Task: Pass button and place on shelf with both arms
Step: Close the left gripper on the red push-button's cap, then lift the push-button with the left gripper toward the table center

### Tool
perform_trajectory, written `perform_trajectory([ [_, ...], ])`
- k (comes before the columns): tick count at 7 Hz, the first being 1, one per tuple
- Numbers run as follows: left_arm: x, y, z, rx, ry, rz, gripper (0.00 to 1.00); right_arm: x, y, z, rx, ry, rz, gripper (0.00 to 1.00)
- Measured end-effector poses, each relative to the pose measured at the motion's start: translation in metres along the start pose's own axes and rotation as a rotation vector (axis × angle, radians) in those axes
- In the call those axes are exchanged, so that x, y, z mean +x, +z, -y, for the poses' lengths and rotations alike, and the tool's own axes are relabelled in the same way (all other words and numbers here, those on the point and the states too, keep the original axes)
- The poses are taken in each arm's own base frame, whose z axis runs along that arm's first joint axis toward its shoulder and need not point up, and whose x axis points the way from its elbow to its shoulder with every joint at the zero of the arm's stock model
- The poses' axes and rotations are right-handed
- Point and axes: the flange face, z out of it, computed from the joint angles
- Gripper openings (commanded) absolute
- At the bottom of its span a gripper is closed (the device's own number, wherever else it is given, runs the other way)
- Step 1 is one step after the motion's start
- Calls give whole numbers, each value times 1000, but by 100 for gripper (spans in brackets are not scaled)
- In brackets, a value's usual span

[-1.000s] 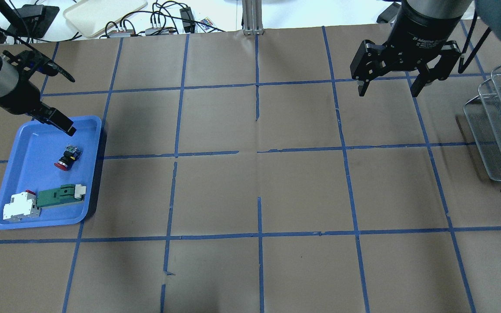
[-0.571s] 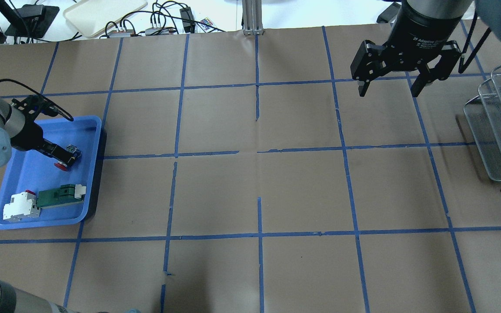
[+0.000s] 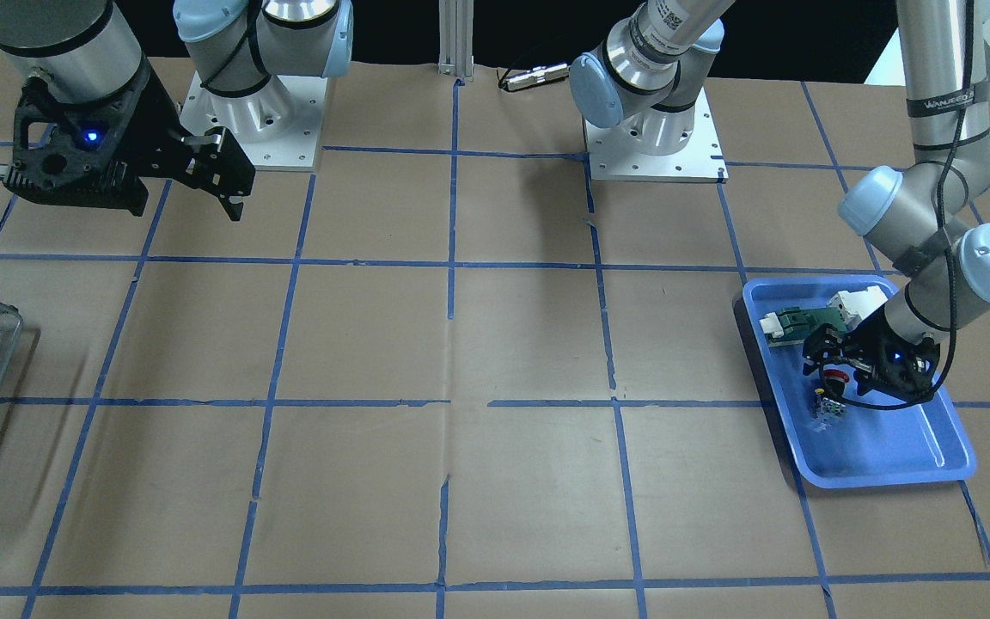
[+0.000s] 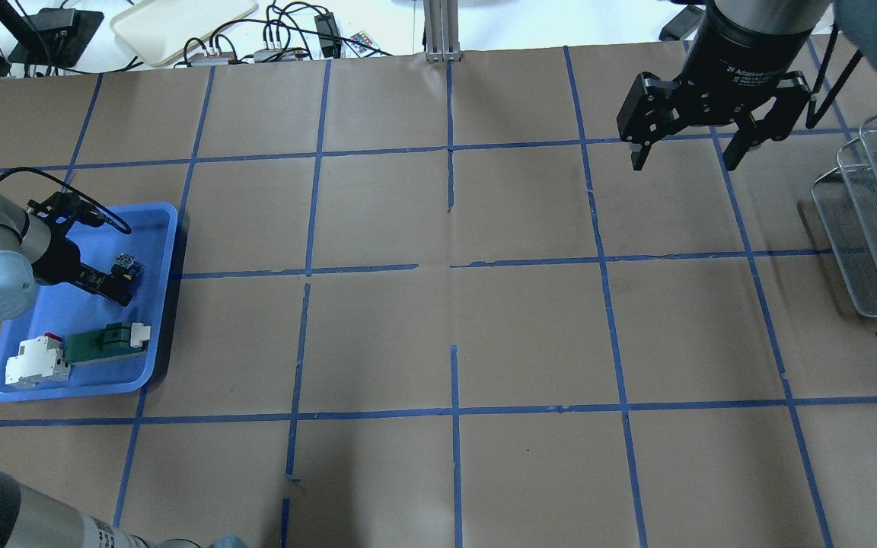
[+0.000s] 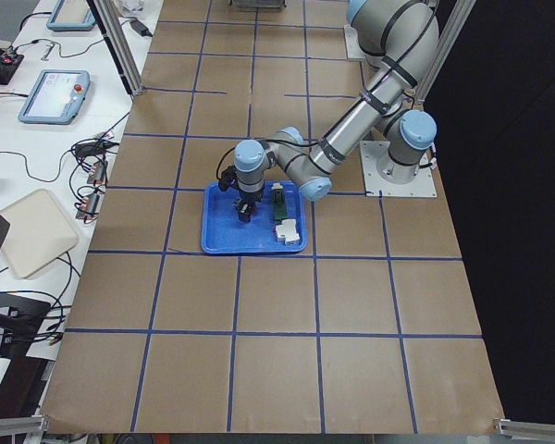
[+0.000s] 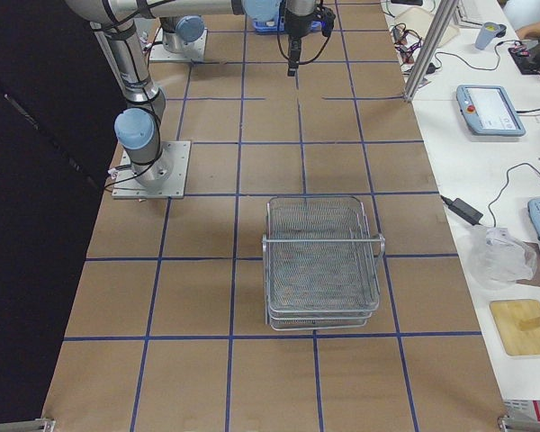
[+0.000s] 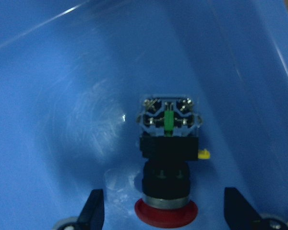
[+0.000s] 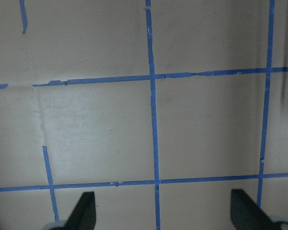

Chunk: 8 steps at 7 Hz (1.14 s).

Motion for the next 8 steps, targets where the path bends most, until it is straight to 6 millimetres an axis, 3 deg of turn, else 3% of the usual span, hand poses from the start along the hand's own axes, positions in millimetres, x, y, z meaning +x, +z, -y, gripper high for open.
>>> perform_trajectory([
  [2,-1,-3,1,9,6,6,0,0,0,0,1,-1,-1,100],
  [4,2,-22,14,38,120,18,0,0,1,1,1,-2,0,100],
  [6,24,-64,60,133,420,-52,0,0,1,1,2,-2,1,100],
  [7,51,-87,96,216,594,-119,0,0,1,1,3,-2,1,100],
  [8,92,-107,132,295,748,-168,0,0,0,1,5,-2,1,100],
])
